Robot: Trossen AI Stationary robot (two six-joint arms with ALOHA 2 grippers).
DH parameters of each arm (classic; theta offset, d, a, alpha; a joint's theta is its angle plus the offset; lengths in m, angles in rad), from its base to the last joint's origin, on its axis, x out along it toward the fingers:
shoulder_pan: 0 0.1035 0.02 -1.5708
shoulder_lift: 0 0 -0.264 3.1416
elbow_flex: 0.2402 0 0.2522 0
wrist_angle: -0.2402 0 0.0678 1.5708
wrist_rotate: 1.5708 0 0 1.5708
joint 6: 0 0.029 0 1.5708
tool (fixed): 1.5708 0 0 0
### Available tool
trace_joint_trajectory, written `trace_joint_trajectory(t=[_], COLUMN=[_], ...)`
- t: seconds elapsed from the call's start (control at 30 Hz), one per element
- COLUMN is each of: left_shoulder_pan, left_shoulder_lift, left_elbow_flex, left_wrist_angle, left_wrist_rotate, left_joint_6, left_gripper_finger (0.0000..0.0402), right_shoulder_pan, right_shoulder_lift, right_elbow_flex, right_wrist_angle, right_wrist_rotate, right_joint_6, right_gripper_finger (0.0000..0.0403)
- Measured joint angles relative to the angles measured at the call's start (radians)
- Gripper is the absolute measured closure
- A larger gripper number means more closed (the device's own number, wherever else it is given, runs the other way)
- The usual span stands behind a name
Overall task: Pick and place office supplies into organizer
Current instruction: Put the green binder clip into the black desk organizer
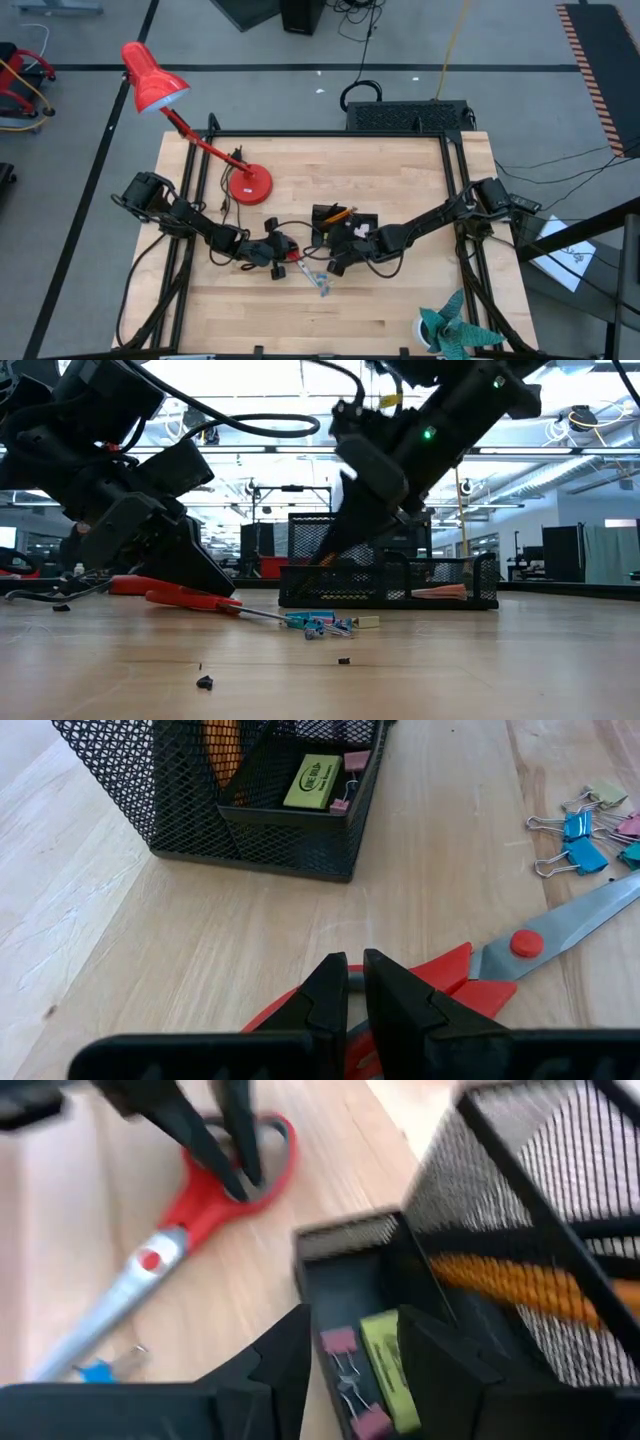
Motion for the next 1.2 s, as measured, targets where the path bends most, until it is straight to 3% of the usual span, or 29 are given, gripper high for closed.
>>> trace_joint_trajectory(t=[0.3, 0.6, 0.73, 0.97, 1.2], left_shoulder_pan=[0.000, 0.000, 0.000, 0.000, -0.014], left_shoulder_lift=[0.000, 0.000, 0.000, 0.000, 0.000], left_elbow_flex=[0.000, 0.000, 0.000, 0.000, 0.000], left_wrist_angle=[0.000, 0.000, 0.000, 0.001, -0.005], left_wrist_rotate=[0.001, 0.001, 0.001, 0.002, 0.002], left_joint_6=[-0.001, 0.005, 0.005, -0.020, -0.024], left_gripper_finger=[0.0355, 0.0355, 0.0355, 0.0355, 0.0355], right_shoulder_pan=[0.092, 0.248, 0.291, 0.243, 0.222], right_shoulder_lift=[-0.052, -0.032, -0.015, 0.040, 0.112], right_elbow_flex=[0.000, 0.001, 0.001, 0.001, 0.000], right_wrist_angle=[0.060, 0.058, 0.048, 0.038, 0.050], right_wrist_rotate=[0.061, 0.025, -0.002, -0.057, -0.109], right_joint_6=[-0.093, -0.016, -0.089, -0.045, -0.102], right_gripper_finger=[0.0276, 0.0280, 0.0278, 0.0272, 0.0232])
